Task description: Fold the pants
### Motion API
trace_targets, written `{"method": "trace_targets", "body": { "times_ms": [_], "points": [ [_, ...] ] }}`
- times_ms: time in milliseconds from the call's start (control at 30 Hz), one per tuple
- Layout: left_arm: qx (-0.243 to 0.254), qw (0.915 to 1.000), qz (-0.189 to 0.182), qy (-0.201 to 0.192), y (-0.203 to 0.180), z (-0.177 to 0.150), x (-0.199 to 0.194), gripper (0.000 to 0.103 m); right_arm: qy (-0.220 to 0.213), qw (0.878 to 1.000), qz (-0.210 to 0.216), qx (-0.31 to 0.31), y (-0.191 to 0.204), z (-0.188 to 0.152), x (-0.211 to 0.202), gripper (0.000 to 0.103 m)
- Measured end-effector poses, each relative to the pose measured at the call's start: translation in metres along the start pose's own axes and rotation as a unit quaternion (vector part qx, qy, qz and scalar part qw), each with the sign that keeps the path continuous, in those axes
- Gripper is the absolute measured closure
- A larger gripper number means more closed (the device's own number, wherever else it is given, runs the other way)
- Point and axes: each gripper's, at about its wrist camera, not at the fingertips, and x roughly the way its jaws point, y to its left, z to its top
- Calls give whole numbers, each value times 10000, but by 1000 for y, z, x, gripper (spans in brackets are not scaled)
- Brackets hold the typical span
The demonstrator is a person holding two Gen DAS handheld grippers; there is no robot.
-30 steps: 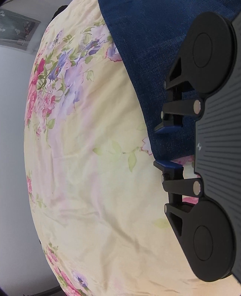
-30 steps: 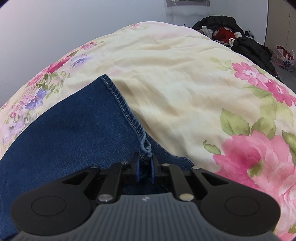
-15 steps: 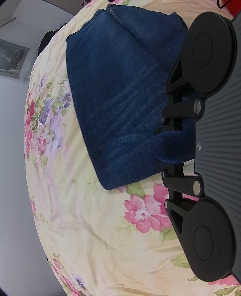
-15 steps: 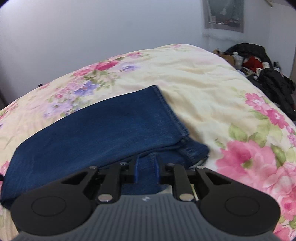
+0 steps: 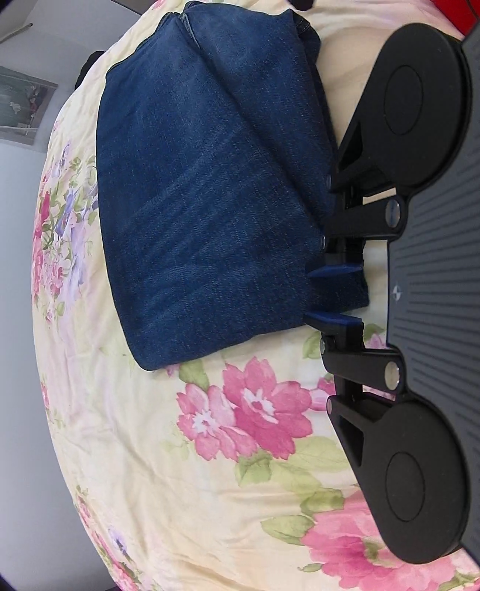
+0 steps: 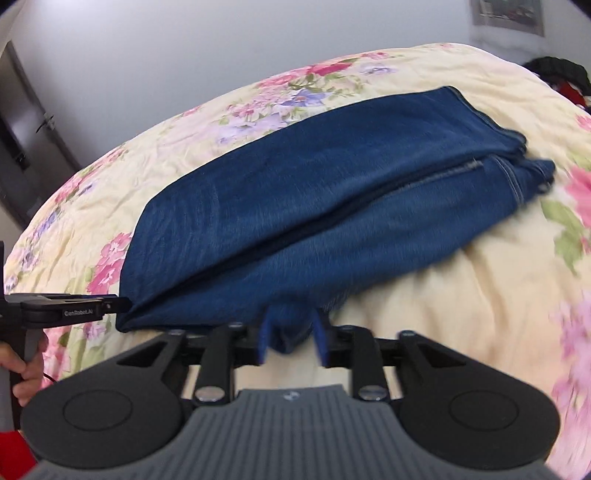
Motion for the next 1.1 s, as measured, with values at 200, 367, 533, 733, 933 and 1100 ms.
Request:
{"method": "trace_targets", "body": {
  "times_ms": [200, 367, 533, 733, 933, 1100],
  "points": [
    [-432, 9987, -276, 61, 13, -2, 2, 79, -168, 9983, -548, 56, 10, -12, 18, 71],
    [-323, 9989, -326, 77, 15, -2, 3, 80, -357, 9970, -688, 4, 12, -8, 13, 99],
    [-113, 9995, -271, 134, 10, -1, 7, 80, 128, 9969, -766, -153, 6, -19, 20, 101],
    [-204, 9991, -265, 257, 12, 3, 10, 80, 806, 9938, -727, 224, -9, -17, 49, 102],
    [-228, 9996, -156, 113, 8, 7, -4, 80, 1041, 9914, -595, 523, -19, -17, 40, 103],
    [-333, 9981, -352, -380, -3, 19, -32, 80, 461, 9941, -421, 882, -47, -5, -5, 68]
  ]
}}
